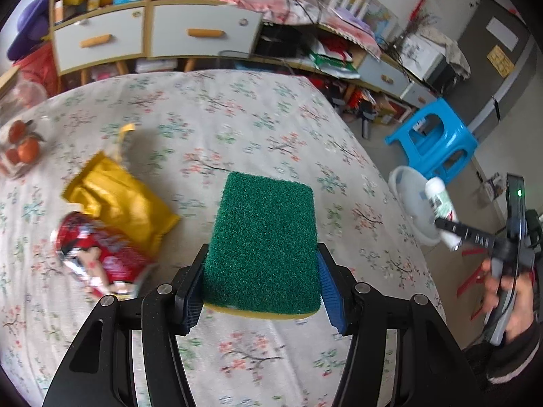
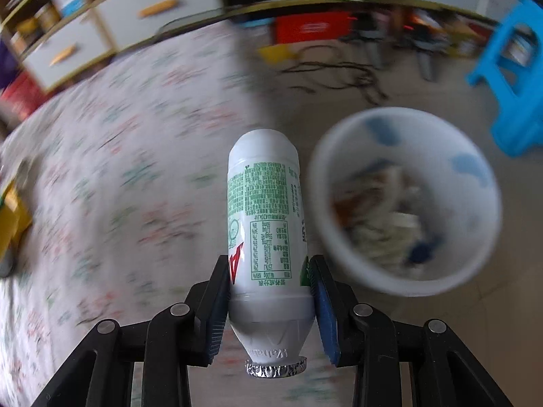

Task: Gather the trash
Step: 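Carry the bottle with the right tool while the left tool carries the sponge to the wastebasket, then release the bottle with the right tool while the left tool drops the sponge into the wastebasket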

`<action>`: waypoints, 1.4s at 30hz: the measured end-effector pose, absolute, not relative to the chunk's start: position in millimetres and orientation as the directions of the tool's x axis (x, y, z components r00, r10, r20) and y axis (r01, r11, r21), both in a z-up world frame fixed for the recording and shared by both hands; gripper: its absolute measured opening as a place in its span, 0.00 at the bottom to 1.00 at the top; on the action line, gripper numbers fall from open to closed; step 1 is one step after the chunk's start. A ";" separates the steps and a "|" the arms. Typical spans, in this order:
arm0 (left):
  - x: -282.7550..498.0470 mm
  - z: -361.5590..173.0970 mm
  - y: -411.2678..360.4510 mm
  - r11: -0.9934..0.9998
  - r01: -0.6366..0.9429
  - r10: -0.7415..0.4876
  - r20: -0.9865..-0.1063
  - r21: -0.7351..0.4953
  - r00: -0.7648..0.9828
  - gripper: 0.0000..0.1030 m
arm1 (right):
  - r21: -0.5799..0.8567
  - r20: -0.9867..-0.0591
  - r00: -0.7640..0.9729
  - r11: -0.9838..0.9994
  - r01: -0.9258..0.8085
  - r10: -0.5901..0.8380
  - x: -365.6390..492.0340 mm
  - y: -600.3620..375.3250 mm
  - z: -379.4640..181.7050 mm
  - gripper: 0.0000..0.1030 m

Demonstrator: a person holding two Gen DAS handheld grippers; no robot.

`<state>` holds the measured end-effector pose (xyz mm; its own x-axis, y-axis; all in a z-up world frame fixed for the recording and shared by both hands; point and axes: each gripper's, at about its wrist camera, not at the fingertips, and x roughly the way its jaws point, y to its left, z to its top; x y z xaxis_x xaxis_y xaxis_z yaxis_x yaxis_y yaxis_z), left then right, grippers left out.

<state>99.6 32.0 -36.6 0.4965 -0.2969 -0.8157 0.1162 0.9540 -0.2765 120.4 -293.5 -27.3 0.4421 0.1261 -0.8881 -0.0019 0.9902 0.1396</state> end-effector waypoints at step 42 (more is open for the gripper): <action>179.5 -56.8 -268.4 0.847 0.514 -0.385 -0.819 -0.131 0.426 0.89 | 0.164 -0.884 0.468 0.920 0.355 -0.023 88.9 -471.2 -15.7 0.67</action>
